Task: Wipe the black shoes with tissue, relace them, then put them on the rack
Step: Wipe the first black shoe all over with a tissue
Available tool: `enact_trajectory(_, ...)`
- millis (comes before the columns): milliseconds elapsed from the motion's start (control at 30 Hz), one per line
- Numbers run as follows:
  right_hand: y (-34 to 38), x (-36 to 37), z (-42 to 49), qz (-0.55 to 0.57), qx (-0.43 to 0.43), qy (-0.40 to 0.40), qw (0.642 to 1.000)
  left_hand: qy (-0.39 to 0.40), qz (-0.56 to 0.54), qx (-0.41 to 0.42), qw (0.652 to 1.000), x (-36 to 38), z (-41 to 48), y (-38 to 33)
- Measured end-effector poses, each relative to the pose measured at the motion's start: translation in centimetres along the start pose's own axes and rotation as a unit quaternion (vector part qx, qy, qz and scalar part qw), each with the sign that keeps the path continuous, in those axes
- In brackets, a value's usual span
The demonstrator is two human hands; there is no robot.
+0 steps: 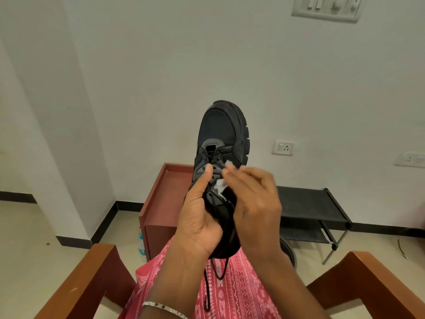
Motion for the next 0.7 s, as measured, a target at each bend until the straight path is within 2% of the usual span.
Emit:
enact_trajectory(100, -0.4, -0.2, 1.8, 0.007, 0.024, -0.01, 1.0, 0.014, -0.016, -0.003, 1.0, 0.3, -0.3, 0.2)
enact_trajectory(233, 1.9, -1.5, -2.7, 0.036, -0.013, 0.053, 0.998, -0.033, 0.031, 0.052, 0.998, -0.7, 0.8, -0.9)
enact_trajectory(333, 2.5, -2.1, -5.7, 0.046, -0.034, 0.071, 0.996, -0.044, 0.056, 0.034, 0.997, -1.3, 1.3, -1.2)
enact_trajectory(400, 2.0, -1.6, -4.6, 0.039, -0.031, 0.071, 0.996, -0.045, 0.044, 0.033, 0.998, -1.5, 1.4, -1.2)
enact_trajectory(567, 0.4, 0.5, 0.7, 0.015, -0.007, 0.035, 0.999, 0.012, -0.035, -0.002, 0.999, -0.8, 0.3, -0.3)
enact_trajectory(700, 1.3, -0.6, -1.1, 0.028, -0.031, 0.053, 0.998, 0.014, -0.005, 0.005, 1.0, -0.9, 0.6, -0.7)
Point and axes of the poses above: each hand's wrist, its own z-axis towards the middle knuckle, its own x-axis out of the palm, y = z × x, the point moved 2 cm from there along z, towards the middle knuckle, and after that the axes turned 3 degrees about x, right-handed, at the moved point
